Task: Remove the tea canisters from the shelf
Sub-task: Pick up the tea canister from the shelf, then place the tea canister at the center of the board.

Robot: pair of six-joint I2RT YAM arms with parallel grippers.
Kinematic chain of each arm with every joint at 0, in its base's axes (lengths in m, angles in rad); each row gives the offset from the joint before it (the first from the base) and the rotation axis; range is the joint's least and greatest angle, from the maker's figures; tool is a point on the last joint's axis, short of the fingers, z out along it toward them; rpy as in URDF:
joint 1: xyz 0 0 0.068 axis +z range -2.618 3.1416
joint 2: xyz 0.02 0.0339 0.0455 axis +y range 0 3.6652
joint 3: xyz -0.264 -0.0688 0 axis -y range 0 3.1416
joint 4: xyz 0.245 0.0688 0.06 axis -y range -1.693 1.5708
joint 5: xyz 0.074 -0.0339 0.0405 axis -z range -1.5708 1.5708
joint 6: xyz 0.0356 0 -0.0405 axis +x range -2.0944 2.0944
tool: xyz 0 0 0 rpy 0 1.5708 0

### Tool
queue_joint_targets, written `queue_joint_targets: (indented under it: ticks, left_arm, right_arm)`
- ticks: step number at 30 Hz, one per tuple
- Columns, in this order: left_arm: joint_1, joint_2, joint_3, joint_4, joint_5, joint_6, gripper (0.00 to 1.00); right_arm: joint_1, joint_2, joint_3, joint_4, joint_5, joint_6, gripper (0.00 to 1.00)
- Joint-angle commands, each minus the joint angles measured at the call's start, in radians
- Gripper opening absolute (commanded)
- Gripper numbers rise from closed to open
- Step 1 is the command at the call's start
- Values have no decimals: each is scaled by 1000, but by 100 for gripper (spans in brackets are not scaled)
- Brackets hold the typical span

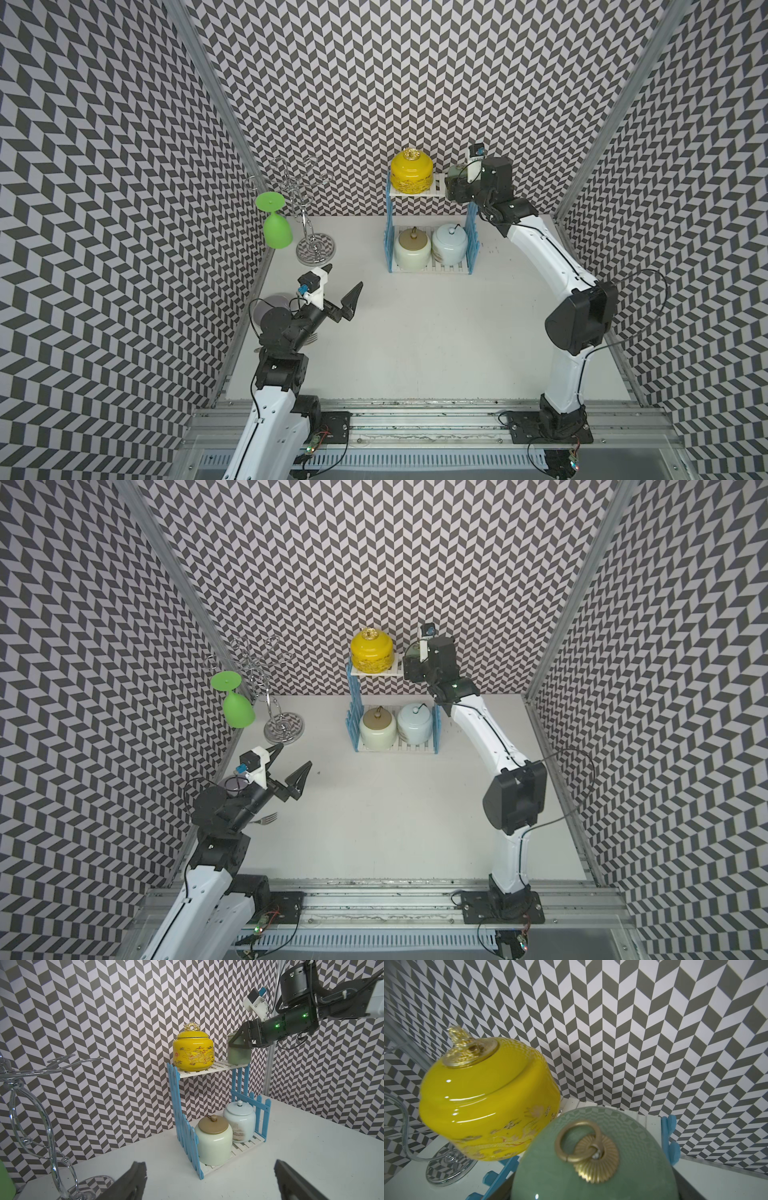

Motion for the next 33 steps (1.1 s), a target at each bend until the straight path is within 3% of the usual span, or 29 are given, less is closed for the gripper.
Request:
queue_joint_targets:
  ticks: [1, 21, 28, 33]
  left_arm:
    - [-8, -9, -11, 21, -3, 14, 100]
    - [-22, -13, -15, 27, -2, 11, 100]
    - [-17, -8, -17, 33, 1, 9, 100]
    - [-16, 1, -18, 32, -2, 10, 100]
  right_arm:
    - [6, -159, -95, 216, -18, 41, 50]
    - [52, -754, -887, 394, 85, 102, 45]
    - [52, -943, -1215, 490, 170, 192, 45]
    - [52, -1003, -1335, 495, 229, 271, 45]
